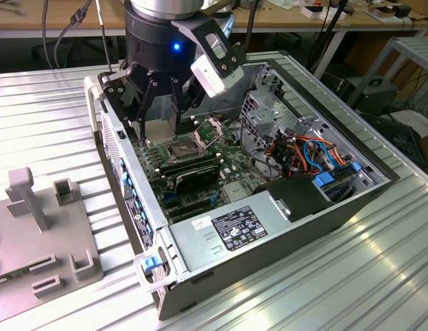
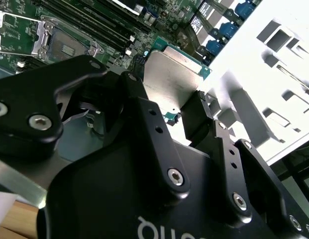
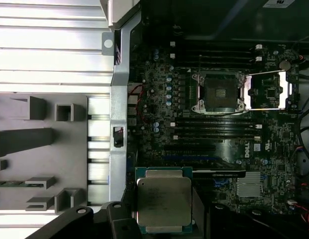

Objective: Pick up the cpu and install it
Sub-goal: 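Pick up the cpu and move it towards the insertion slot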

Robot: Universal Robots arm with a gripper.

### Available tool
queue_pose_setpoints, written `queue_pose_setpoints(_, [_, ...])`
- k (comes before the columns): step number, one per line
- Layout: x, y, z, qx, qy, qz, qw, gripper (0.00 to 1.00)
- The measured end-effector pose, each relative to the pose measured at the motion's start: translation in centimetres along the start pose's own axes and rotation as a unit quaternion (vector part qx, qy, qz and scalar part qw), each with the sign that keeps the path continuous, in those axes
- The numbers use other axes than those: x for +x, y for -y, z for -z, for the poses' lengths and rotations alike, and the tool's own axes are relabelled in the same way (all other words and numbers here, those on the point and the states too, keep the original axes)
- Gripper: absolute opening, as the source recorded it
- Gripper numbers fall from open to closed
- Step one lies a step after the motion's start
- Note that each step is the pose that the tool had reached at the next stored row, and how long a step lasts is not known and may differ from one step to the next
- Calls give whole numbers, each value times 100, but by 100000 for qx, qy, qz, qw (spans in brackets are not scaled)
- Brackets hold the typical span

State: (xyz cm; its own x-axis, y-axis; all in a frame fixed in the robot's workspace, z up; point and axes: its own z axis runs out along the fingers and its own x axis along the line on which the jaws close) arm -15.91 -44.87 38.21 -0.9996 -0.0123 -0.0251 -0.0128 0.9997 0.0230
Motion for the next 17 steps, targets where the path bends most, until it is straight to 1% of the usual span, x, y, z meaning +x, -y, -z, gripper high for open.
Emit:
queue_pose_setpoints(10, [-54,1,-1,3,-2,-1,100000,55])
queue_pose_setpoints(17, [-105,1,-3,-1,2,0,100000,55])
